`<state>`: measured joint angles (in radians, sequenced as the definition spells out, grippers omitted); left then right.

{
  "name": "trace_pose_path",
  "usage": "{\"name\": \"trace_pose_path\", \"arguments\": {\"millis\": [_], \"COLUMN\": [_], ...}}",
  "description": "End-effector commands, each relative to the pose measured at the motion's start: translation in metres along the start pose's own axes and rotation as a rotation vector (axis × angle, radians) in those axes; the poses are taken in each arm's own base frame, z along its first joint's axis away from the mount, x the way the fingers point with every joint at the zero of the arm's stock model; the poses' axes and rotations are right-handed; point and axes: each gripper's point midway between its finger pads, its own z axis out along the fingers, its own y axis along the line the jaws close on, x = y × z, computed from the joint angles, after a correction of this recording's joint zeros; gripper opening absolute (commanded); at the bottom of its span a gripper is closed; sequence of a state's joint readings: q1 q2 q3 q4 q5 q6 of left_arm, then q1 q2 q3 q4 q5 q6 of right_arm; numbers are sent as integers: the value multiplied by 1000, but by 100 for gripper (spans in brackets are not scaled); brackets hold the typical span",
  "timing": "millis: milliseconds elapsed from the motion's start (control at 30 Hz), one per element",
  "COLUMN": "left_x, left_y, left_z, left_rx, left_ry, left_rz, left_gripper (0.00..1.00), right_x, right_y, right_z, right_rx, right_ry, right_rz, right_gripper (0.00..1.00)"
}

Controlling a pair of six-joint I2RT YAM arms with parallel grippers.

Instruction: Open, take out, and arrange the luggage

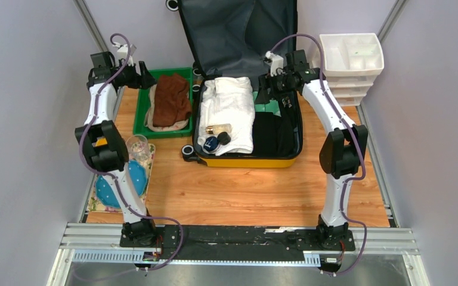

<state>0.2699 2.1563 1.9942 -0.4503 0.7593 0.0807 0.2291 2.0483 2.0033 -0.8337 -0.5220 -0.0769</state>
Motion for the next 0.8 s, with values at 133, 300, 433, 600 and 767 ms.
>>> {"name": "trace_pose_path", "arguments": {"millis": [133,300,433,600,767], "left_x": [20,41,58,75,71], "left_y": [-102,-141,-173,-204,-205], "left_z": [-63,-73,-72,-65,-59], "left_rx": [227,306,382,479,471], "left_ry": [-19,6,47,105,90], "left_rz": [75,143,334,469,305], "left_gripper": [84,85,85,85,83], "right_x": [1,-3,-11,-4,4], "right_y": [67,50,36,55,102], "right_z": [14,10,-10,-23,7], "right_rx": [-95,-4,20,-75,-134], "right_ry": [55,45,6,6,56], "right_rz": [-471,-518,-542,-627,-741], "right_gripper": [72,73,73,73,68]}}
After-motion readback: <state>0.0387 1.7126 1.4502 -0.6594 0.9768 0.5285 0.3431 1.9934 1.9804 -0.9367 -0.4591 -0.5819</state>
